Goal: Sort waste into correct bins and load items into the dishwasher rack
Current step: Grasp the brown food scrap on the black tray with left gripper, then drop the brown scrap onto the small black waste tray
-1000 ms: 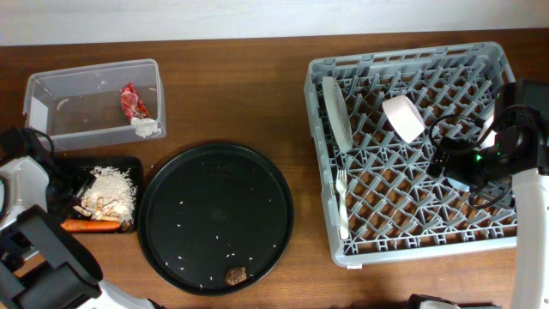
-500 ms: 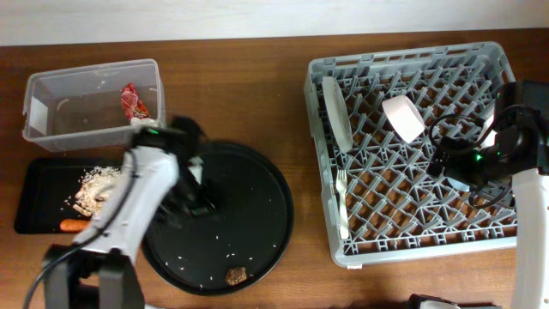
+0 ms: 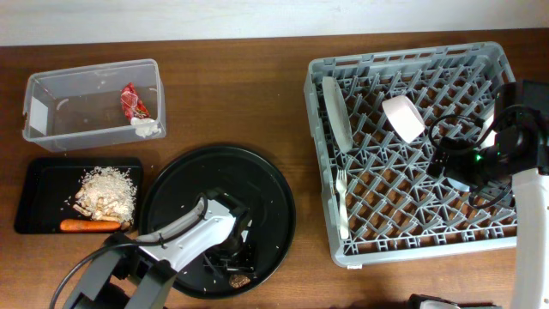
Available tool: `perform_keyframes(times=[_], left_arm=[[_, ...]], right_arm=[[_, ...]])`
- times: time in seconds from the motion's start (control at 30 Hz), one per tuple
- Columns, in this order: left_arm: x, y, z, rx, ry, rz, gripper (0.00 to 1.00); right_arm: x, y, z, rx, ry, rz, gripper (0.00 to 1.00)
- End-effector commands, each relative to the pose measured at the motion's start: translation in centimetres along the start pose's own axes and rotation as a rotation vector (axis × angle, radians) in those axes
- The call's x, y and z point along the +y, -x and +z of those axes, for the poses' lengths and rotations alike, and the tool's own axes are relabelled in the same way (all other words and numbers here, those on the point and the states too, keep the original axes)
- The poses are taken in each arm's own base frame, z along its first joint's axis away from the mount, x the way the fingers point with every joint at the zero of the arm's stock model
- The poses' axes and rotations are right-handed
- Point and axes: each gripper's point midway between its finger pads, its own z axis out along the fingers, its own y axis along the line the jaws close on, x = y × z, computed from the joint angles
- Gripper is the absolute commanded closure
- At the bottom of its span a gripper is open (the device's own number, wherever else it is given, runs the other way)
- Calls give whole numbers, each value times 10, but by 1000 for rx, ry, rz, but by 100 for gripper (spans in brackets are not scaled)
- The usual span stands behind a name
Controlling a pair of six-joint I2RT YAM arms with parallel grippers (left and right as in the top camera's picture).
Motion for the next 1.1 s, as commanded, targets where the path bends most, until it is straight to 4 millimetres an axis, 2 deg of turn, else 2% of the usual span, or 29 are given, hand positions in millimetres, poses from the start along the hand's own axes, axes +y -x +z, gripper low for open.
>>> perform_keyframes(times=[0.0, 0.1, 0.2, 0.23, 0.3, 0.37, 0.4, 0.43, 0.5, 0.57, 0.6, 0.7, 0.77, 0.87, 0.93, 1.03, 1.07], left_arm=[[2, -1, 2, -4, 13, -13, 51], [2, 0, 2, -7, 11, -12, 73], [2, 7, -2, -24, -3, -28, 80], [3, 17, -11, -46, -24, -54, 85], [11, 37, -32, -102, -43, -105, 87], [33, 64, -71, -198, -32, -149, 87], [55, 78, -98, -258, 6, -206, 87], [68, 83, -113, -290, 31, -242, 87], [115, 96, -157, -386, 97, -380, 87], [162, 105, -181, -469, 104, -527, 87], [190, 107, -185, -500, 87, -621, 87], [244, 97, -185, -527, 60, -812, 87], [289, 84, -186, -563, 42, -961, 87], [333, 73, -181, -601, 35, -1104, 86], [349, 71, -164, -558, 27, -1150, 86], [354, 77, -133, -459, 9, -1162, 85], [355, 79, -125, -436, 7, -1160, 79]], right_arm=[[-1, -1, 0, 2, 0, -3, 1], [-1, -1, 0, 2, 0, -3, 1], [-1, -1, 0, 3, 0, -3, 1], [-1, -2, 0, 6, 0, -3, 1], [-1, -2, 0, 7, -1, -3, 1], [-1, -2, 0, 7, -1, -3, 1], [-1, -2, 0, 7, -1, -3, 1], [-1, -2, 0, 7, -1, -3, 1], [-1, -2, 0, 6, -1, -3, 1], [-1, -2, 0, 6, -1, -3, 1], [-1, -2, 0, 6, -1, -3, 1], [-1, -2, 0, 6, -1, -3, 1], [-1, -2, 0, 5, 0, -3, 1], [-1, -2, 0, 6, 0, -3, 1], [-1, -2, 0, 6, 0, -3, 1], [-1, -2, 0, 6, -1, -3, 1], [-1, -2, 0, 6, -1, -3, 1]])
